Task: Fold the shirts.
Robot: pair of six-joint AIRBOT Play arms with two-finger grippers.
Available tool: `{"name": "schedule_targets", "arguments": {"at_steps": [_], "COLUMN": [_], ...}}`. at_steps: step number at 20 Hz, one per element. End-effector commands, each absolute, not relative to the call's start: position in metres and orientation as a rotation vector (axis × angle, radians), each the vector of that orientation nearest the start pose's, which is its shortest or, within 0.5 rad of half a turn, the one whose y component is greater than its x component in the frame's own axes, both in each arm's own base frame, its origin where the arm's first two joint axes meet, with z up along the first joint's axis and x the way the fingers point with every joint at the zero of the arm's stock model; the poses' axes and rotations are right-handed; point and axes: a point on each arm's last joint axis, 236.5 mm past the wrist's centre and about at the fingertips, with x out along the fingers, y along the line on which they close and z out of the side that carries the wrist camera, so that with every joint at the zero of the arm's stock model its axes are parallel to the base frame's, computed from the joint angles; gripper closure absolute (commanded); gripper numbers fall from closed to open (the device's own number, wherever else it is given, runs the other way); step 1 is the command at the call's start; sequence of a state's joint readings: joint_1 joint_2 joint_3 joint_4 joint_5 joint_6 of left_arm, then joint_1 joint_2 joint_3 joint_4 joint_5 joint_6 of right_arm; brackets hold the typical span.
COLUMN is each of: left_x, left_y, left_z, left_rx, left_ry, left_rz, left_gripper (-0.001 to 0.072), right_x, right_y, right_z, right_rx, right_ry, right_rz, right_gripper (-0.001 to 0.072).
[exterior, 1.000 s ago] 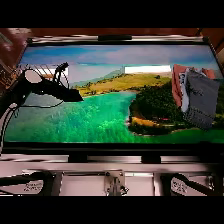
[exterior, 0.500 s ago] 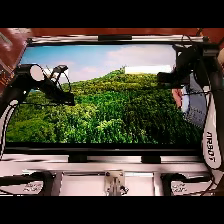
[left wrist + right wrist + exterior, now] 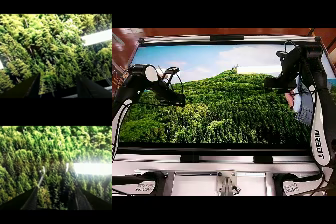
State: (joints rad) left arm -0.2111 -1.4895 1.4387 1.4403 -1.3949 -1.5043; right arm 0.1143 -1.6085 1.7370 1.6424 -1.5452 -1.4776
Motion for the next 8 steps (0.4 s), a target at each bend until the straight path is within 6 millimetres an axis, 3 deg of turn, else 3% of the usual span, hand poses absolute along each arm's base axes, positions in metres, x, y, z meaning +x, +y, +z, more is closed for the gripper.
{"name": "schedule_targets", "arguments": {"at_steps": [1, 8], "left_x": [0.3854, 0.3914], "left_y": [-0.1129, -0.1138], "left_z": [0.0068, 0.0061], "left_rx": [0.099, 0.096], "left_ry": [1.453, 1.431], "left_rz": [-0.307, -0.305], "left_gripper": [0.0168, 0.0168], "right_x": [0.4295, 0.4295], "right_y": [0.0672, 0.0672], "right_z": [0.05, 0.05], "right_rx": [0.048, 0.048], "right_ry": [1.428, 1.428], "right_rz": [0.088, 0.088], "right_gripper": [0.0116, 0.0116]}}
